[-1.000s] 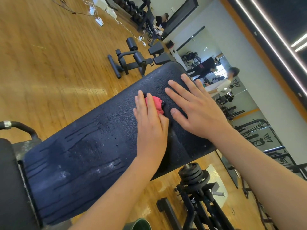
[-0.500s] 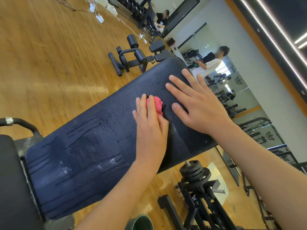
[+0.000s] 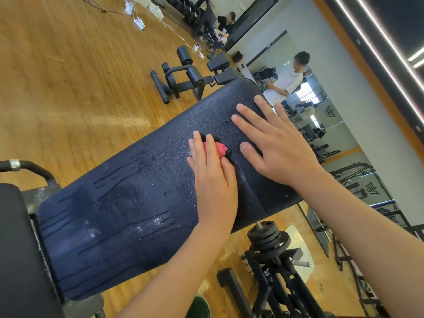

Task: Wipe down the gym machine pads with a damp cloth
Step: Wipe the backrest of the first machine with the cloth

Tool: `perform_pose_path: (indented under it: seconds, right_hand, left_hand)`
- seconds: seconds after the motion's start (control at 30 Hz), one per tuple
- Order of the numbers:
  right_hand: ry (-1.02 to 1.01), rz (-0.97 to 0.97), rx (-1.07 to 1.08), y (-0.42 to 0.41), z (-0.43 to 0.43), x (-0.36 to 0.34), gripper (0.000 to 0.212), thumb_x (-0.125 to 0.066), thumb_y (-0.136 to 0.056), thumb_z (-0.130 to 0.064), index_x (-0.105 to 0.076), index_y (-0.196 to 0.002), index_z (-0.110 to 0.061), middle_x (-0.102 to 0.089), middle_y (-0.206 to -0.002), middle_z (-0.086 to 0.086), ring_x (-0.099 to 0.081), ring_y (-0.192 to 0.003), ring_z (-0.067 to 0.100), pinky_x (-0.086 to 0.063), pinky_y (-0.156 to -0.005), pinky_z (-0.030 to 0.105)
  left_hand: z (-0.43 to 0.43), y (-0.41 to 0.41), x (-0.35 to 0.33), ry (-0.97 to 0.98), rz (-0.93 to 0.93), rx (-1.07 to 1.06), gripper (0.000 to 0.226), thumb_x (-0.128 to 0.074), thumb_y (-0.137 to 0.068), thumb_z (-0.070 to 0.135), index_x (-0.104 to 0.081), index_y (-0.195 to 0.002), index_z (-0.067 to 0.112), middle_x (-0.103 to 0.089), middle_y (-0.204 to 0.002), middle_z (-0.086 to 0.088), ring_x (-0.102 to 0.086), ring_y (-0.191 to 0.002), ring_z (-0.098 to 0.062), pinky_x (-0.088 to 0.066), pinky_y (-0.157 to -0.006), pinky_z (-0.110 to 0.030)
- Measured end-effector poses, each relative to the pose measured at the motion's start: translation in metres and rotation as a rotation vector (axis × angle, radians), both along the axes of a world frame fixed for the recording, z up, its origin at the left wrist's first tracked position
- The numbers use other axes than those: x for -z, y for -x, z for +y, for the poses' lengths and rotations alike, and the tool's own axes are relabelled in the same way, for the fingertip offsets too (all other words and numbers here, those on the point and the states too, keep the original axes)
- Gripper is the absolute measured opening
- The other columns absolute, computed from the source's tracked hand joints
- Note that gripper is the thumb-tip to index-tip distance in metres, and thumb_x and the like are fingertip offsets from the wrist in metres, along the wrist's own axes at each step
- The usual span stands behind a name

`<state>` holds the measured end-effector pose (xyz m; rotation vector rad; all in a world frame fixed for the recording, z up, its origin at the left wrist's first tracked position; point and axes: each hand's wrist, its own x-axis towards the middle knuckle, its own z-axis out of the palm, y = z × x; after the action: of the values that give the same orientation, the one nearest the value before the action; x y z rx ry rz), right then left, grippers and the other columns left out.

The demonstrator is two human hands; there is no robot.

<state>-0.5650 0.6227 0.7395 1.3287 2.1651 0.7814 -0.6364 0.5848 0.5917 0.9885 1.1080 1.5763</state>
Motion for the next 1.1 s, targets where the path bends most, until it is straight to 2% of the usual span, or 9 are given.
perform_pose_path:
  seconds: [0.1,0.17,0.23,0.37,0.47,0.6,0.77,1.1]
  right_hand:
    - [-0.006,0.007,-0.01,-0.001,0.001,0.0,0.059,-0.035,-0.105,-0.041,-0.037,-0.158,-0.018,-0.028,-0.168,0.001,-0.011,-0.158,0.03,-0.01,-0.127,0.053]
    - [-0.006,0.014,-0.012,-0.001,0.001,0.0,0.058,-0.036,-0.104,-0.041,-0.038,-0.158,-0.018,-0.028,-0.168,0.001,-0.012,-0.158,0.031,-0.012,-0.127,0.054]
    - [-0.001,0.017,-0.012,-0.001,0.001,0.001,0.058,-0.037,-0.105,-0.04,-0.039,-0.158,-0.017,-0.028,-0.167,0.001,-0.013,-0.158,0.031,-0.013,-0.127,0.055]
    - [-0.007,0.031,-0.016,0.0,-0.001,0.001,0.057,-0.04,-0.104,-0.039,-0.04,-0.157,-0.017,-0.03,-0.167,0.001,-0.014,-0.158,0.031,-0.013,-0.127,0.055]
    - [-0.006,0.03,-0.011,0.002,-0.001,0.0,0.057,-0.04,-0.104,-0.038,-0.04,-0.157,-0.017,-0.029,-0.167,0.001,-0.013,-0.158,0.031,-0.011,-0.127,0.054]
    - [0.004,0.022,0.001,0.003,-0.002,0.0,0.057,-0.039,-0.105,-0.038,-0.038,-0.158,-0.017,-0.027,-0.168,0.001,-0.011,-0.158,0.03,-0.01,-0.127,0.053]
    - [0.008,0.025,0.005,0.003,-0.002,-0.001,0.057,-0.039,-0.106,-0.038,-0.037,-0.159,-0.017,-0.026,-0.168,0.001,-0.01,-0.158,0.03,-0.009,-0.127,0.054]
    - [0.002,0.013,0.011,0.003,-0.002,0.0,0.058,-0.034,-0.106,-0.04,-0.036,-0.159,-0.018,-0.026,-0.168,0.001,-0.01,-0.158,0.03,-0.01,-0.127,0.055]
  left_hand:
    - [-0.014,-0.007,0.001,0.013,0.0,-0.002,0.055,-0.037,-0.11,0.018,-0.02,-0.162,0.012,-0.005,-0.171,0.001,0.006,-0.154,-0.008,-0.008,-0.128,-0.041]
    - [-0.03,-0.01,0.004,-0.011,0.023,0.008,0.059,-0.036,-0.109,0.025,-0.012,-0.163,0.022,0.003,-0.168,0.014,0.009,-0.151,-0.004,-0.024,-0.123,-0.057]
    - [-0.046,-0.014,0.013,-0.075,0.076,0.024,0.06,-0.032,-0.108,0.03,-0.005,-0.162,0.029,0.009,-0.166,0.022,0.014,-0.152,0.0,-0.028,-0.12,-0.06]
    - [-0.051,-0.019,0.023,-0.129,0.128,0.032,0.056,-0.033,-0.109,0.031,-0.02,-0.162,0.019,-0.005,-0.172,0.005,-0.002,-0.158,-0.012,-0.01,-0.126,-0.048]
    - [-0.039,-0.016,0.013,-0.094,0.115,-0.006,0.054,-0.035,-0.109,0.03,-0.026,-0.16,0.014,-0.012,-0.172,0.001,-0.002,-0.158,-0.013,-0.001,-0.126,-0.04]
    - [-0.028,-0.018,0.0,-0.007,0.051,-0.055,0.054,-0.036,-0.11,0.027,-0.027,-0.16,0.009,-0.012,-0.171,-0.002,-0.001,-0.158,-0.011,0.004,-0.127,-0.032]
    - [-0.038,-0.023,-0.003,0.033,0.081,-0.07,0.055,-0.032,-0.11,0.027,-0.024,-0.161,0.008,-0.011,-0.171,-0.003,-0.004,-0.158,-0.013,0.008,-0.125,-0.027]
    - [-0.081,-0.037,0.0,0.025,0.145,-0.049,0.056,-0.031,-0.11,0.027,-0.018,-0.161,0.01,-0.008,-0.172,-0.003,-0.002,-0.158,-0.013,0.007,-0.125,-0.027]
